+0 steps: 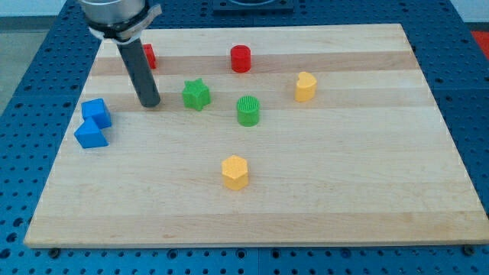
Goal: Move your arm around the red star
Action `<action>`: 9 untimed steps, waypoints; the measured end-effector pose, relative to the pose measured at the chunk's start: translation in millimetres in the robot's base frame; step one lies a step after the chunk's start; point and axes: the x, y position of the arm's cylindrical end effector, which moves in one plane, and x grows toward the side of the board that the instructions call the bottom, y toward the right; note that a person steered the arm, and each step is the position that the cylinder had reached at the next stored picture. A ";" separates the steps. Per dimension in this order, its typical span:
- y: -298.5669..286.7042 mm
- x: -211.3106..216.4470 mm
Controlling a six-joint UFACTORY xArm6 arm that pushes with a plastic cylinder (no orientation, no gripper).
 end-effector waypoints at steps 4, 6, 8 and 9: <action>-108.0 -140.1; 10.8 -129.8; 27.5 -94.0; 20.5 -144.1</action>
